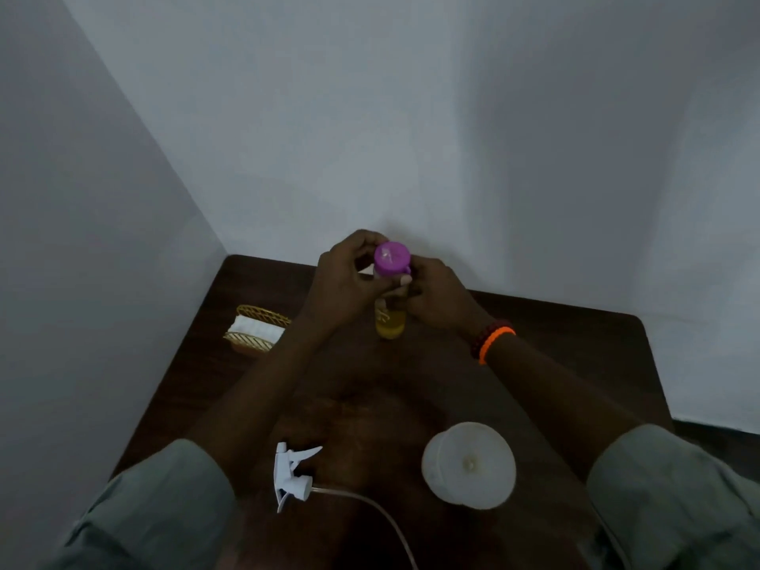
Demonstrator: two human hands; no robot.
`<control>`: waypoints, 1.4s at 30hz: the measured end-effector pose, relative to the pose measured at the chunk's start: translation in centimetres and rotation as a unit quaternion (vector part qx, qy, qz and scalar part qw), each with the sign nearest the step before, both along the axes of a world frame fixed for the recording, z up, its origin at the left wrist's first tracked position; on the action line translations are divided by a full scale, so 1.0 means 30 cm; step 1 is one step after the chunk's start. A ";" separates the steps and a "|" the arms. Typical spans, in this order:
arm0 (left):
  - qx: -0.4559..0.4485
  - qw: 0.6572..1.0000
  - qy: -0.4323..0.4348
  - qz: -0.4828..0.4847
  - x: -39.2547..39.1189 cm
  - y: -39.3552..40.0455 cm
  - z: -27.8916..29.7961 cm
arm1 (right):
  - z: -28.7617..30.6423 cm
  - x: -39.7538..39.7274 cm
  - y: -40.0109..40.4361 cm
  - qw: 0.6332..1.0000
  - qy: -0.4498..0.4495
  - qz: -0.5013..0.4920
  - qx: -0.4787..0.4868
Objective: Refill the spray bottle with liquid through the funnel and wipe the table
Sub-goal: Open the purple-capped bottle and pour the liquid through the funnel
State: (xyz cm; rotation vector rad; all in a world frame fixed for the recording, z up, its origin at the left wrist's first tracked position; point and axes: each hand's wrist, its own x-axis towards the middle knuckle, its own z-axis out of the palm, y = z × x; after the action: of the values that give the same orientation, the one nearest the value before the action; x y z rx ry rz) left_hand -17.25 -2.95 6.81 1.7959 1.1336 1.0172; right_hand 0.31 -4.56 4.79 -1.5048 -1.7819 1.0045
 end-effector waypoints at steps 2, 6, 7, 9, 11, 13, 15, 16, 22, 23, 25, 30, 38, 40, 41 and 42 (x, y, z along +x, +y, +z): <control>0.016 1.000 0.011 -0.012 -0.009 -0.053 0.048 | 0.047 -0.001 -0.059 1.000 0.016 0.009 0.017; 0.027 0.998 0.027 -0.047 -0.027 -0.150 0.130 | 0.134 -0.012 -0.182 0.998 0.024 0.011 0.049; 0.030 0.998 0.025 -0.052 -0.028 -0.174 0.148 | 0.151 -0.013 -0.210 0.998 0.024 0.009 0.060; 0.035 0.998 0.016 -0.051 -0.026 -0.223 0.180 | 0.178 -0.017 -0.265 0.997 0.018 0.001 0.080; 0.044 0.998 0.009 -0.044 -0.016 -0.270 0.206 | 0.199 -0.018 -0.311 0.995 0.002 -0.013 0.100; 0.060 0.998 0.008 -0.034 -0.005 -0.315 0.228 | 0.217 -0.017 -0.350 0.993 -0.012 -0.026 0.114; 0.074 0.997 0.004 -0.027 0.004 -0.354 0.249 | 0.235 -0.015 -0.386 0.992 -0.019 -0.036 0.123; 0.079 0.997 0.002 -0.026 0.009 -0.371 0.258 | 0.243 -0.014 -0.402 0.991 -0.022 -0.040 0.128; 0.114 0.991 -0.014 0.071 0.053 -0.460 0.294 | 0.265 -0.051 -0.473 0.981 -0.011 -0.085 0.175; 0.118 0.990 -0.012 0.082 0.060 -0.469 0.299 | 0.267 -0.058 -0.479 0.980 -0.010 -0.093 0.175; 0.114 0.989 -0.004 0.090 0.063 -0.482 0.305 | 0.271 -0.062 -0.489 0.981 -0.008 -0.100 0.167; 0.096 0.993 -0.019 0.070 0.026 -0.526 0.291 | 0.284 -0.030 -0.506 0.980 0.001 -0.125 0.157; 0.020 0.996 -0.065 0.056 0.022 -0.512 0.298 | 0.302 -0.058 -0.541 0.983 -0.018 -0.089 0.161; 0.027 0.997 -0.060 0.034 0.036 -0.510 0.303 | 0.304 -0.068 -0.544 0.984 -0.019 -0.081 0.156; 0.028 0.997 -0.063 0.024 0.039 -0.511 0.303 | 0.305 -0.069 -0.545 0.985 -0.017 -0.084 0.152; 0.025 0.997 -0.069 0.018 0.039 -0.513 0.303 | 0.307 -0.066 -0.545 0.984 -0.016 -0.088 0.151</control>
State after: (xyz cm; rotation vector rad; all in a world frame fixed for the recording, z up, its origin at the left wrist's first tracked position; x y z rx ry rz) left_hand -16.08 -18.35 15.91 1.7199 1.0676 1.1827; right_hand -1.67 -20.91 14.01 -1.4616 -1.6983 0.5963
